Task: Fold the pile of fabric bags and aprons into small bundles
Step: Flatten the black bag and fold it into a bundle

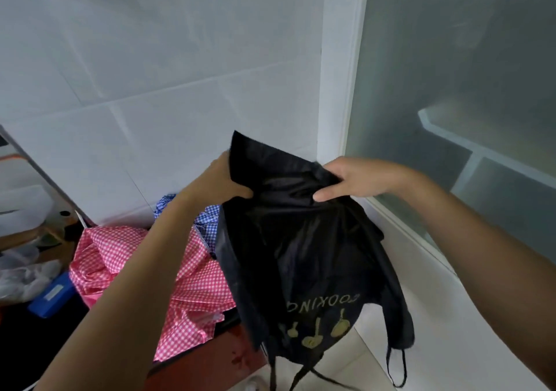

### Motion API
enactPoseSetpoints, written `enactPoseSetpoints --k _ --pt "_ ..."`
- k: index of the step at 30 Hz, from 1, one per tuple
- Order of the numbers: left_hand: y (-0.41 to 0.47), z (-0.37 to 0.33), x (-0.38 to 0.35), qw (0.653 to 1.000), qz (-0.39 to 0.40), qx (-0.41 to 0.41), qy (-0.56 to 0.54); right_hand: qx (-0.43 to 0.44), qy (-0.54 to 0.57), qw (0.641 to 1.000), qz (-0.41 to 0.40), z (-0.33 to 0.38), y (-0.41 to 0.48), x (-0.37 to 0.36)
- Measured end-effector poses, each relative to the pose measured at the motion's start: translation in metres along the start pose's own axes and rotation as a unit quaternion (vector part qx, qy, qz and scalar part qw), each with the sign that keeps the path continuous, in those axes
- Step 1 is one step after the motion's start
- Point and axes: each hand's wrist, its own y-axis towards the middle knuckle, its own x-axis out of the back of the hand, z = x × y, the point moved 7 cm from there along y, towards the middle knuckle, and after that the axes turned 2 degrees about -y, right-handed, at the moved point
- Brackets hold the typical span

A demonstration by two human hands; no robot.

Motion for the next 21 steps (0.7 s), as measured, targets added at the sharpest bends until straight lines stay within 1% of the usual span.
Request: enactPoseSetpoints --k 1,2,3,4,6,8,10,12,13,14,15,16,17,18,19,20,21 --pt "-0.004 -0.015 -0.007 0.997 0.029 -0.059 0.032 0.010 -0.061 0.998 0.009 0.008 0.007 -0.003" --pt "-0.010 -0.031 -0.017 0.990 0.065 -0.109 0.056 0.021 -0.098 0.995 0.017 0.016 0.014 -0.008" --pt "-0.017 -0.044 -0.030 0.981 0.101 -0.144 0.078 0.033 -0.109 0.993 0.021 0.025 0.019 -0.012" --pt "-0.021 -0.050 -0.041 0.974 0.129 -0.155 0.103 0.046 -0.100 0.994 0.022 0.034 0.022 -0.013" --pt "-0.022 -0.047 -0.058 0.968 0.177 -0.131 0.124 0.057 -0.060 0.996 0.026 0.042 0.024 -0.011" --pt "-0.019 -0.037 -0.063 0.968 0.194 -0.109 0.117 0.043 -0.049 0.997 0.048 0.037 0.022 -0.008" --pt "-0.015 -0.029 -0.061 0.974 0.198 -0.091 0.062 -0.014 -0.101 0.989 0.102 0.014 0.018 -0.012" --pt "-0.013 -0.022 -0.059 0.974 0.216 -0.062 -0.030 -0.089 -0.185 0.967 0.153 -0.020 0.015 -0.020" --pt "-0.011 -0.018 -0.058 0.971 0.224 -0.048 -0.067 -0.119 -0.210 0.957 0.159 -0.035 0.017 -0.022" --pt "-0.008 -0.015 -0.057 0.968 0.229 -0.042 -0.088 -0.132 -0.208 0.958 0.150 -0.044 0.019 -0.022" --pt "-0.006 -0.013 -0.054 0.968 0.225 -0.037 -0.106 -0.122 -0.177 0.967 0.134 -0.046 0.020 -0.021" --pt "-0.003 -0.011 -0.049 0.968 0.216 -0.037 -0.122 -0.106 -0.096 0.984 0.106 -0.047 0.022 -0.017" --pt "0.000 -0.009 -0.042 0.970 0.196 -0.032 -0.138 -0.099 0.025 0.992 0.078 -0.047 0.020 -0.011" --pt "0.002 -0.008 -0.032 0.973 0.169 -0.026 -0.153 -0.102 0.175 0.978 0.049 -0.047 0.019 -0.007" --pt "0.004 -0.006 -0.021 0.977 0.143 -0.021 -0.159 -0.100 0.304 0.947 0.025 -0.047 0.017 -0.003" --pt "0.006 -0.005 -0.012 0.979 0.128 -0.022 -0.158 -0.093 0.363 0.927 0.020 -0.048 0.015 0.000" --pt "0.006 -0.003 -0.002 0.981 0.126 -0.029 -0.145 -0.089 0.366 0.925 0.049 -0.046 0.016 -0.003"
